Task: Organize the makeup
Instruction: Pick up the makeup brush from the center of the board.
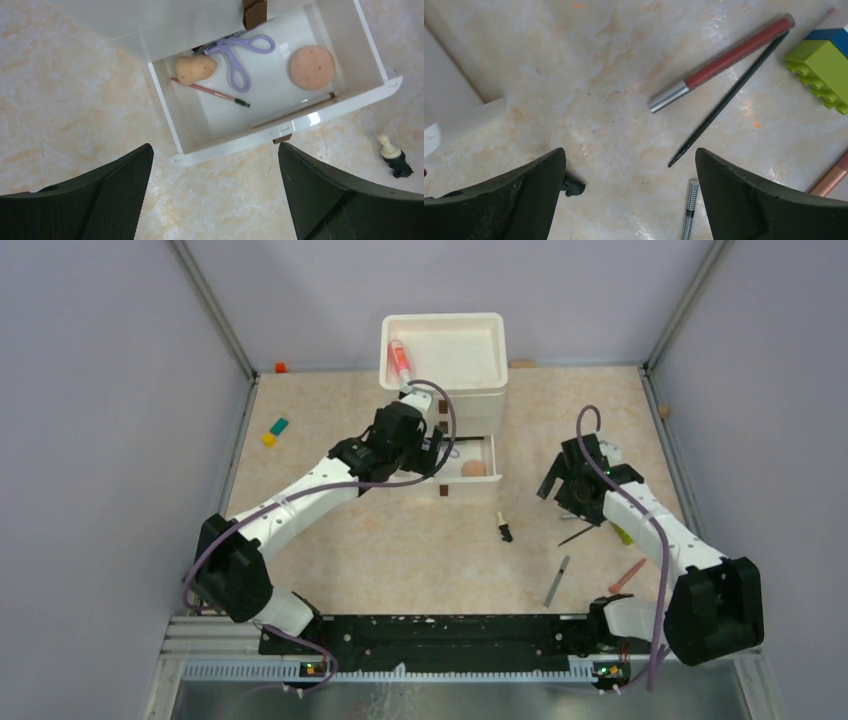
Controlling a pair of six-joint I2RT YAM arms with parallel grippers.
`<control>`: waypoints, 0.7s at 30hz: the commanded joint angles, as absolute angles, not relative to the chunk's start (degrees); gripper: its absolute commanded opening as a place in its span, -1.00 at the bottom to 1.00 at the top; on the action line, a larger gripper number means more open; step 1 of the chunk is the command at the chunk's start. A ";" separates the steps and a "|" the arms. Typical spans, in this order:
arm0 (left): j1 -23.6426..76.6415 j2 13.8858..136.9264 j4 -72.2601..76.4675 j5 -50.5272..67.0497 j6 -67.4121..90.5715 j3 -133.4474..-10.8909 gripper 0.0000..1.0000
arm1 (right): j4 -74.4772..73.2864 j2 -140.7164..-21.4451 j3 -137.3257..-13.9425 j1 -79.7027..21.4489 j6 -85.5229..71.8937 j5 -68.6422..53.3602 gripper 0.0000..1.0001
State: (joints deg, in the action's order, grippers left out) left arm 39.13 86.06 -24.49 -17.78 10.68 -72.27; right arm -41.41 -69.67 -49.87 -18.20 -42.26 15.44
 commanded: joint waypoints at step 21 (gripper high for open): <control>39.00 73.99 -26.69 -13.35 -3.96 -68.62 0.98 | -36.57 -71.90 -39.98 -8.12 -53.02 14.63 0.51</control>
State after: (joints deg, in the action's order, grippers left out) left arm 39.11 76.53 -30.96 -12.91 -2.17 -69.78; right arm -36.49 -74.22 -40.36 -8.64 -51.64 14.26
